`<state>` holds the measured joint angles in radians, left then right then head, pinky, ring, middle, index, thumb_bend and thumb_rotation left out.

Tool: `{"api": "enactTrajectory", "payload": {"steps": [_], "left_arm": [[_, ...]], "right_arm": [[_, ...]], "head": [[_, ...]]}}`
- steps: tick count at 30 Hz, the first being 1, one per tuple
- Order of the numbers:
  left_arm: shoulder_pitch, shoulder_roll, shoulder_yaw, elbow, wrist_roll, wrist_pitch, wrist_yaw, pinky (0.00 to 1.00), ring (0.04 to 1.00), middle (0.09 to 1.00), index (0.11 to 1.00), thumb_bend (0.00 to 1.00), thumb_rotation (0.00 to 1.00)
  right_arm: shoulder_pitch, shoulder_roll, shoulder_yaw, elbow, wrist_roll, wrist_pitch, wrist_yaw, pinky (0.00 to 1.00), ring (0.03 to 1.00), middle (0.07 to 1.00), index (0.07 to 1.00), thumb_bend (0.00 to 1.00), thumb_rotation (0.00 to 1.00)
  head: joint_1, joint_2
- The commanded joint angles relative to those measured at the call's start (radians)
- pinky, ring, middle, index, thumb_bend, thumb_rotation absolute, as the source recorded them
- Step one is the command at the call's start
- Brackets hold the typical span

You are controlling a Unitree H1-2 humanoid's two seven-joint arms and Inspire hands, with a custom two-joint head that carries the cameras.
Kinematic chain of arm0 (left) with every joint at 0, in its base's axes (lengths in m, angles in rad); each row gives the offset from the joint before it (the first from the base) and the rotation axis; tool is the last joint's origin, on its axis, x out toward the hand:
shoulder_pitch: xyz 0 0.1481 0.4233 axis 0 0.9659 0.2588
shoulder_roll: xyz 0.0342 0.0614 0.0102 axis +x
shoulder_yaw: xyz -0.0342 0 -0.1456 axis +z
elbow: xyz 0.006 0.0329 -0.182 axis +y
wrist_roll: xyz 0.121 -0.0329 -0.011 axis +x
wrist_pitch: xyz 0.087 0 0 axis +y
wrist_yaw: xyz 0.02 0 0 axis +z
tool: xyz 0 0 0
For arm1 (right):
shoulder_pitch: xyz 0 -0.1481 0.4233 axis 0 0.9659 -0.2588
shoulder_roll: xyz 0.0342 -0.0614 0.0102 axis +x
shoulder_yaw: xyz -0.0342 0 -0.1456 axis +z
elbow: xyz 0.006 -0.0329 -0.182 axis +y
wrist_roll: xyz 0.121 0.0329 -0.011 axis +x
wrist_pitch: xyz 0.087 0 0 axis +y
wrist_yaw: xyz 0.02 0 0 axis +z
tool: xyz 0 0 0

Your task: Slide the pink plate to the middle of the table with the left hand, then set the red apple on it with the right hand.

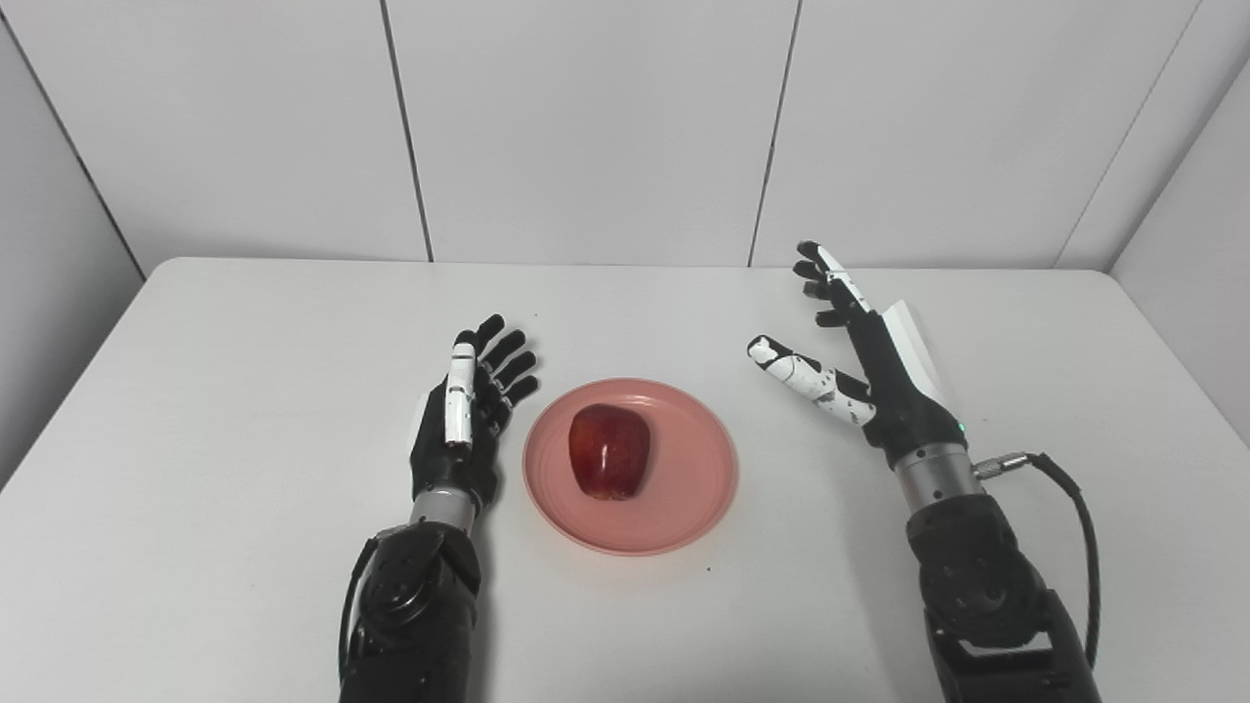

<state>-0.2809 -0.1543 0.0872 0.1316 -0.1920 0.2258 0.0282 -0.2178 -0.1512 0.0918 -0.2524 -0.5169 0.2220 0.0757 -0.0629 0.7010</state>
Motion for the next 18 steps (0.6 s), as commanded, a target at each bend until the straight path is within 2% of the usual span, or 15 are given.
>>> {"api": "enactTrajectory", "payload": {"steps": [1, 3, 6, 7, 12, 18], "left_arm": [[0.003, 0.004, 0.004, 0.014, -0.008, 0.043, 0.007, 0.82, 0.829, 0.849, 0.844, 0.37, 1.0], [0.005, 0.004, 0.005, 0.007, -0.009, 0.048, 0.008, 0.82, 0.83, 0.849, 0.845, 0.37, 1.0], [0.009, 0.007, 0.003, -0.001, -0.01, 0.051, 0.003, 0.82, 0.832, 0.851, 0.846, 0.37, 1.0], [0.011, 0.009, 0.003, -0.005, -0.011, 0.053, -0.001, 0.83, 0.836, 0.855, 0.851, 0.37, 1.0], [0.019, 0.015, 0.003, -0.011, -0.022, 0.046, -0.022, 0.86, 0.849, 0.869, 0.863, 0.37, 1.0], [0.029, 0.026, -0.01, -0.018, -0.01, 0.03, -0.026, 0.86, 0.853, 0.872, 0.865, 0.37, 1.0]], "right_arm": [[-0.011, 0.01, -0.012, -0.013, 0.022, -0.041, -0.034, 0.79, 0.856, 0.881, 0.911, 0.77, 1.0], [0.003, 0.029, -0.024, -0.004, 0.067, -0.051, -0.042, 0.82, 0.868, 0.893, 0.914, 0.67, 1.0], [0.017, 0.058, -0.045, 0.011, 0.139, -0.047, -0.046, 0.83, 0.881, 0.902, 0.92, 0.64, 1.0], [0.02, 0.07, -0.051, 0.019, 0.162, -0.043, -0.047, 0.84, 0.891, 0.909, 0.923, 0.56, 1.0], [0.028, 0.118, -0.079, 0.054, 0.26, -0.018, -0.055, 0.88, 0.901, 0.921, 0.929, 0.38, 1.0], [0.029, 0.148, -0.11, 0.11, 0.384, -0.013, -0.045, 0.94, 0.918, 0.944, 0.957, 0.29, 1.0]], "head": [[0.003, 0.002], [0.008, 0.001], [0.009, 0.0], [0.009, -0.002], [0.009, -0.002], [0.02, -0.003]]}}
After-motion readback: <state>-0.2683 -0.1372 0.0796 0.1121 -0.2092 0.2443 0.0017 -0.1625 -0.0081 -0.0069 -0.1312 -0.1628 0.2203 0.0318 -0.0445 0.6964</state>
